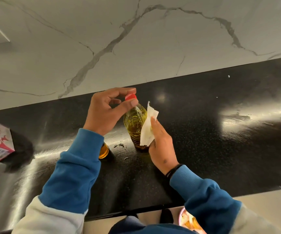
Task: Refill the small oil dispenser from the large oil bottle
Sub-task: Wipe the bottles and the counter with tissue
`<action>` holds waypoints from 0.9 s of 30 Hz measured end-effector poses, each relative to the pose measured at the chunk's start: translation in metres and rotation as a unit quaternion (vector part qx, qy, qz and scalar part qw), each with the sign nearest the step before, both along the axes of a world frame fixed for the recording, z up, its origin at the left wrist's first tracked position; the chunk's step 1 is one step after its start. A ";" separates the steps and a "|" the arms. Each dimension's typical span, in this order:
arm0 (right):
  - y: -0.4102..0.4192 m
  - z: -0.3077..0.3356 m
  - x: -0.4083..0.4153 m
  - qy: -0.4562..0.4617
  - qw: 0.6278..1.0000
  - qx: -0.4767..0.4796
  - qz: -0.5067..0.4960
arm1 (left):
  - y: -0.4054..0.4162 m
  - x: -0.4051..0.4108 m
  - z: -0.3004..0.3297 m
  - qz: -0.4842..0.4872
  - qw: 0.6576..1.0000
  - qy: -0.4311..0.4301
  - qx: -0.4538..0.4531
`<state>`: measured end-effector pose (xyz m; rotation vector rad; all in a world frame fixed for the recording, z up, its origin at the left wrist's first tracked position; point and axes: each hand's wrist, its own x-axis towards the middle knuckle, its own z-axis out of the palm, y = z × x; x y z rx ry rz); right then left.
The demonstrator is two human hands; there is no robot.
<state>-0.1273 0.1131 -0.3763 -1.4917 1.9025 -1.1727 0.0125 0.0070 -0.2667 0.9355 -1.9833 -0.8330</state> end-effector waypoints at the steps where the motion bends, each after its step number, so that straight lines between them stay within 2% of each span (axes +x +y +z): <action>1: -0.002 0.007 0.003 -0.015 0.999 -0.036 -0.015 | -0.002 0.004 -0.001 -0.028 1.000 -0.002 0.007; 4: -0.011 0.031 0.016 -0.008 0.992 -0.125 -0.013 | -0.003 0.008 -0.003 -0.035 0.999 -0.002 0.005; 6: -0.016 0.037 0.025 0.015 0.990 -0.137 0.005 | -0.001 0.004 -0.003 -0.015 1.000 0.003 -0.008; 11: -0.017 0.009 0.024 0.005 0.999 -0.046 -0.012 | 0.002 0.001 -0.006 0.034 0.999 0.035 0.003; 14: -0.016 0.004 0.018 0.000 0.999 -0.025 -0.022 | 0.002 -0.001 -0.002 0.067 0.998 0.008 -0.018; 21: -0.020 0.028 0.038 0.022 0.990 -0.142 -0.008 | 0.007 -0.010 -0.002 0.076 0.995 -0.027 -0.056; 23: -0.017 0.017 0.036 0.037 0.991 -0.128 0.001 | 0.009 -0.011 -0.003 0.097 0.993 -0.015 -0.061; 27: -0.014 -0.010 0.023 0.027 1.000 -0.006 -0.009 | 0.012 -0.016 -0.006 0.180 0.980 -0.044 -0.077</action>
